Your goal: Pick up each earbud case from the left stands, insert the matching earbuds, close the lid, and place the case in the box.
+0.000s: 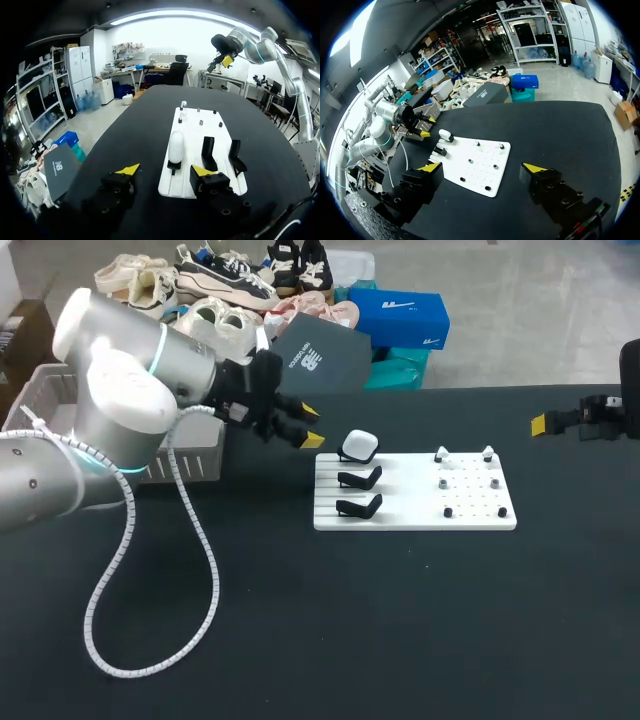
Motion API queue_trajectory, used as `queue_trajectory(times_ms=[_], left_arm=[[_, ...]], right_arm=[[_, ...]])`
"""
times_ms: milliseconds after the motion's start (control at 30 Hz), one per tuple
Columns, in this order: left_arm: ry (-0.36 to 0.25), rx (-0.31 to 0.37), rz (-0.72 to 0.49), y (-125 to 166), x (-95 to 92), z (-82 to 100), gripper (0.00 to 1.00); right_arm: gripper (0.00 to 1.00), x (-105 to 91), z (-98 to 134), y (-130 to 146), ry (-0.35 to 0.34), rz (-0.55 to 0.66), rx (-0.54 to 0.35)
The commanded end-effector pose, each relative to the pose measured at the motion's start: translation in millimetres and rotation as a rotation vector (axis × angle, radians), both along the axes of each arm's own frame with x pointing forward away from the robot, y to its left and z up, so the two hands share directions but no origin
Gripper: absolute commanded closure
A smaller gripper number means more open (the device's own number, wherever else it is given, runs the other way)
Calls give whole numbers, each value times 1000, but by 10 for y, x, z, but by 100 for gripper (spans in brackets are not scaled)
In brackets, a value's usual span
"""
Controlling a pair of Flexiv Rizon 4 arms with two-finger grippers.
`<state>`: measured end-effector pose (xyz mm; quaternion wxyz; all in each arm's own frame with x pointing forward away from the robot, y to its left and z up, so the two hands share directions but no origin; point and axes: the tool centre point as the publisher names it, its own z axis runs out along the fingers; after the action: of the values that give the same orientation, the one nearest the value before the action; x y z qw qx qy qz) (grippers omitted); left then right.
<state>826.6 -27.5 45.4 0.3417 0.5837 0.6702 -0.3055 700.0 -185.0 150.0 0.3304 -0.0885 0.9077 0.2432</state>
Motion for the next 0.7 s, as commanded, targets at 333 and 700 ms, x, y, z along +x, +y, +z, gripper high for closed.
queue_trajectory(times_ms=[333,700], left_arm=[[27,-17,-56,-135,27,-68,36],[46,-21,-78,-233,-53,-76,41]], right_arm=[[0,0,0,0,0,0,0],[0,0,0,0,0,0,0]])
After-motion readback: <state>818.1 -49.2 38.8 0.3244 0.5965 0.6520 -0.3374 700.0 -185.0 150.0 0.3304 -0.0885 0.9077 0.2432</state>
